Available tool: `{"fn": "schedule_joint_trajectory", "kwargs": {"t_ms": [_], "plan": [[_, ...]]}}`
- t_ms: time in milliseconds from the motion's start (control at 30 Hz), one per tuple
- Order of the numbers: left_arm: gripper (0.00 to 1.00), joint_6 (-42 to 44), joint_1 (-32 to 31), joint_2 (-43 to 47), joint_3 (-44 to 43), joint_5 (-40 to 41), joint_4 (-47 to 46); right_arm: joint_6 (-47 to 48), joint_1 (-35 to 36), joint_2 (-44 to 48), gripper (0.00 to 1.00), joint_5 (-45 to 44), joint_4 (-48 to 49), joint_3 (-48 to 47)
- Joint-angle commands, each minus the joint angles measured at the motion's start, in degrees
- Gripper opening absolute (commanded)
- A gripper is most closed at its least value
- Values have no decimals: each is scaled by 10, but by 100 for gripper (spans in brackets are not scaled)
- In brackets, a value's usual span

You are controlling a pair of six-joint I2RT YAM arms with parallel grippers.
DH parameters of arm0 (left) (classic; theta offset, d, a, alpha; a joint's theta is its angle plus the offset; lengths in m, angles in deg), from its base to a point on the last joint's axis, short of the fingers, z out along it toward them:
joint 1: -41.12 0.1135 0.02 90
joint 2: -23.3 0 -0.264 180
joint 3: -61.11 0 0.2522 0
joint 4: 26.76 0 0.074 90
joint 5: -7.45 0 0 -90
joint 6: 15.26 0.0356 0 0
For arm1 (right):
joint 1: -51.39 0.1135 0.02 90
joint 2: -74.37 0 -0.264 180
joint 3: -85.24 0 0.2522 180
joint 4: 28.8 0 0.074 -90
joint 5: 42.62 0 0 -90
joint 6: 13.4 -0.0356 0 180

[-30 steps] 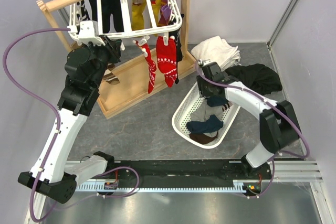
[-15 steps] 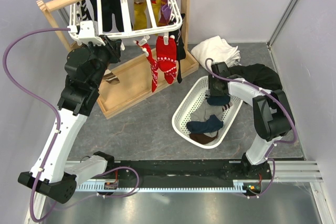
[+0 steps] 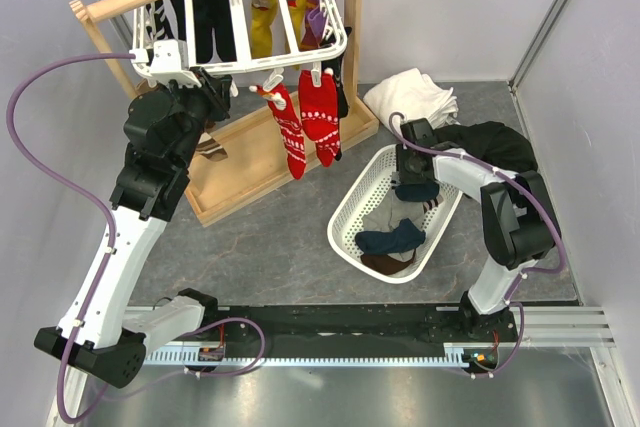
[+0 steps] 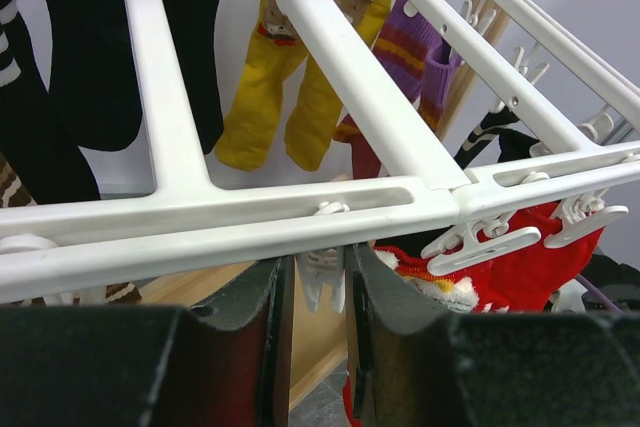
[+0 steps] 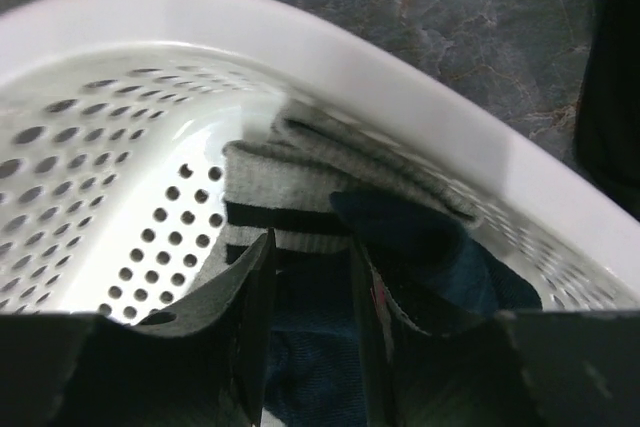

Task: Clip the socks to the hanger
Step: Pick up the sock from the bin.

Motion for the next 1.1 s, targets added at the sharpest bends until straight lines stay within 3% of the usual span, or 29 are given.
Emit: {"fn": "schedule_joint_trajectory", "kwargs": {"t_ms": [0,633,667,767,800,1067], "plan": [[2,17,-3,5,2,-3,-16,21,28,22,43,-19,-9,-49],[2,19,-3,6,1,-1,-10,2,30,-66,33,-45,-6,-47],[2,19,-3,6,1,-1,-10,3,31,-68,31,-45,-6,-44],[2,19,-3,6,-1,-1,-9,10,30,-58,13,-40,-6,-37],[2,19,-2,6,-2,0,-9,11,30,-49,0,-39,-6,-37],[2,19,-3,9,-1,3,-7,31,31,0,0,-7,-14,-40]]}}
